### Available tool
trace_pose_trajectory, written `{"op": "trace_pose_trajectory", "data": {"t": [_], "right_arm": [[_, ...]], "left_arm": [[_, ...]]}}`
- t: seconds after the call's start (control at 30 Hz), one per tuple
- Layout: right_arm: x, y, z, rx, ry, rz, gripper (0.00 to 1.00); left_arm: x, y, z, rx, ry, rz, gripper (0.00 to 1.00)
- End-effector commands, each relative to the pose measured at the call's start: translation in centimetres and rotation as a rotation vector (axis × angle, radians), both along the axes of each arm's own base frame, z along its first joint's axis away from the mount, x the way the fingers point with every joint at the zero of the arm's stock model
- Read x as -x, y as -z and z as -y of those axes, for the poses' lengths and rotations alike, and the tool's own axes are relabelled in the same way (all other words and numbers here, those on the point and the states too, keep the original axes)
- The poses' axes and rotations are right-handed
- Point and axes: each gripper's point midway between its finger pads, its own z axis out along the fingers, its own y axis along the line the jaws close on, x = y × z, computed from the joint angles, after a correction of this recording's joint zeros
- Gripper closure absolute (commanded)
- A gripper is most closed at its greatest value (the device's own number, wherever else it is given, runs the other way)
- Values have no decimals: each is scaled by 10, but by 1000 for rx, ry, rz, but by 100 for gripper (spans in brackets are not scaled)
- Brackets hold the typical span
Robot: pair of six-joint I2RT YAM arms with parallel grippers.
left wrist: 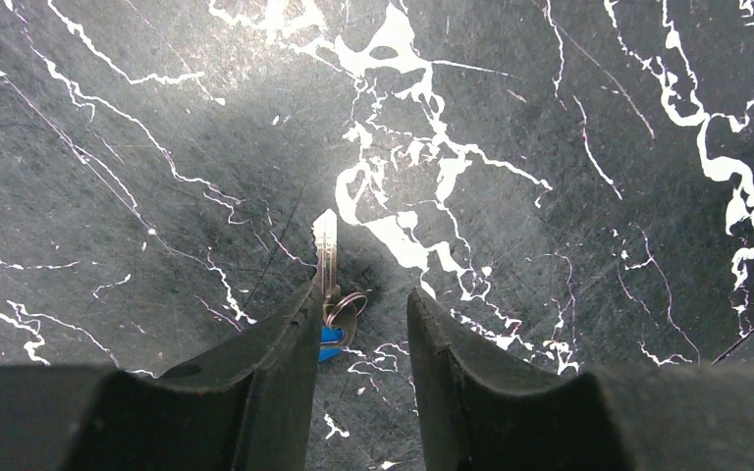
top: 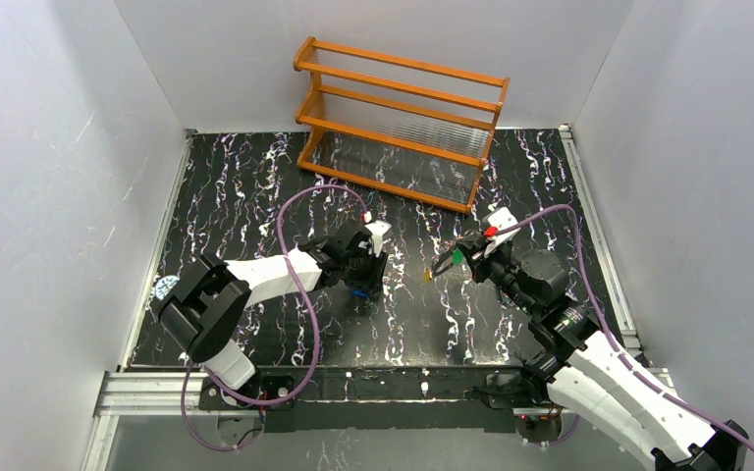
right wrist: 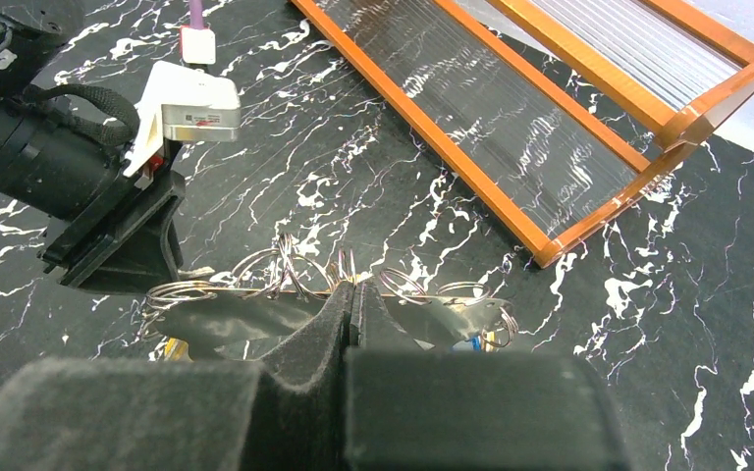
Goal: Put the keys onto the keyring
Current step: Pick up the key from the center of the board.
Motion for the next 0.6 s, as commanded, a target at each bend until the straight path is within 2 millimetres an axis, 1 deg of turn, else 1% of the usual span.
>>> {"op": "trace_pose_trajectory", "data": {"t": [0.0,0.07,0.17,0.27,0.33,0.43,0.57], "right_arm": [[-3,-23,-3,-58,-6,64,99],[-3,-23,-4,-57,-9,66,99],[-3,-22,-4,-54,-10,67,99],[-4,-23,-5,-54,-12,70,99],[-3,-24,-5,-53,-15,74,99],[-3,-24,-5,-52,-17,75,99],[-4,-24,-6,-52,-22,74,99]], "left_arm": [[-3,-8,5,40,23,5,64],[-1,-7,6,46,34,2,64],[2,-4,7,44,51,-16,67],[6,0,3,23,62,-32,69],[7,3,-1,4,63,-31,68],[7,6,-7,-20,58,-20,64],[7,10,-12,-42,61,-18,63]]}}
